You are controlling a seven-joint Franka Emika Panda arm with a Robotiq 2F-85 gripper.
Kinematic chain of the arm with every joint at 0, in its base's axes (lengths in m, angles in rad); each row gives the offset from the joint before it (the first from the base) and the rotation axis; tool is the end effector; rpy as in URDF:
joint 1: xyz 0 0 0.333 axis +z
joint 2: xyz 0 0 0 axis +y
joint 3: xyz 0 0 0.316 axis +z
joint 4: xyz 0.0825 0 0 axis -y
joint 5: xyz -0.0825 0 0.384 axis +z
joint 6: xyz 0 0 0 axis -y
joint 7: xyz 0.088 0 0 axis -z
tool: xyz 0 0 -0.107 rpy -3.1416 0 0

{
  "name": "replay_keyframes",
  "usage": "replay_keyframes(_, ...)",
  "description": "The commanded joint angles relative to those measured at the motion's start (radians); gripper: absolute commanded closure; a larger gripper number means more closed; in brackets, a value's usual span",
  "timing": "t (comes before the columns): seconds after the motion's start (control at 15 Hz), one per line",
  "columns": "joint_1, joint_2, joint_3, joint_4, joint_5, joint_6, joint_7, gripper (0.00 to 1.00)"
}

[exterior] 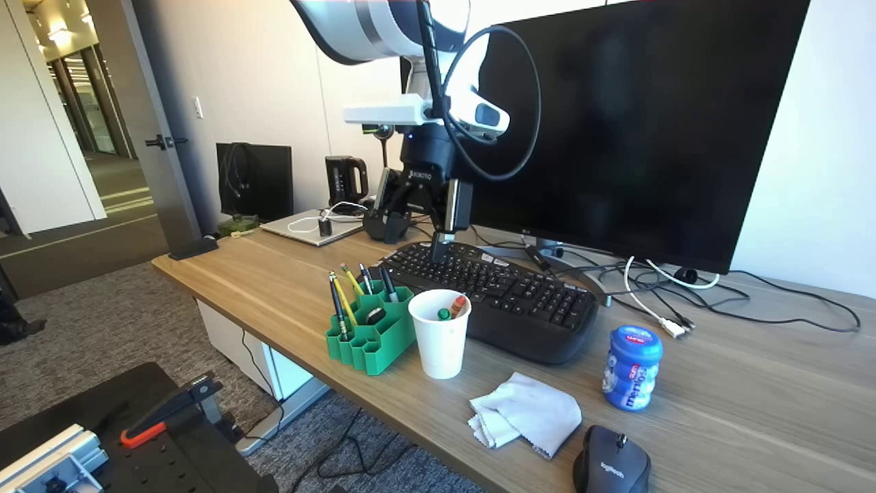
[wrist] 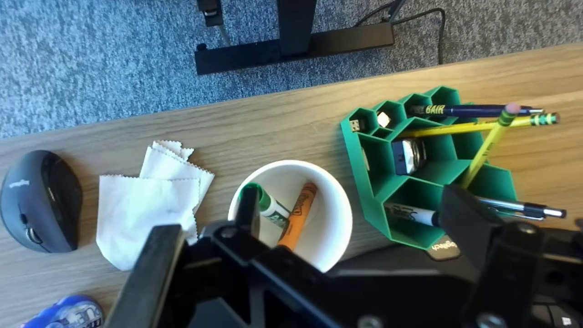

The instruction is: Move the black marker into the cup

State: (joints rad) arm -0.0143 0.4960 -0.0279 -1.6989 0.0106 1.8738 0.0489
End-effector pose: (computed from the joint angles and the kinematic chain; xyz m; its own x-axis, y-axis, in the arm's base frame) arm 0.6320 -0.0244 0.2850 0.9446 -0.0930 -0.3148 -0.0913 -0.9956 0.0201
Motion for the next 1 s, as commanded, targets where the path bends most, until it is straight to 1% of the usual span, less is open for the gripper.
replay_keyframes(0.0, -0.012, -0.030, 0.011, -0.025, -0.018, 0.017, -0.104, 0.00)
replay_keyframes(0.2, -0.014, -0.039, 0.009, -0.026, -0.035, 0.039, -0.155, 0.00)
replay_keyframes(0.33, -0.013, -0.049, 0.007, -0.036, -0.050, 0.097, -0.165, 0.00)
replay_keyframes(0.6, -0.014, -0.072, 0.011, -0.067, -0.048, 0.217, -0.169, 0.00)
replay_keyframes(0.73, -0.015, -0.082, 0.014, -0.086, -0.043, 0.256, -0.179, 0.00)
replay_keyframes(0.93, -0.021, -0.102, 0.023, -0.115, -0.041, 0.300, -0.235, 0.00)
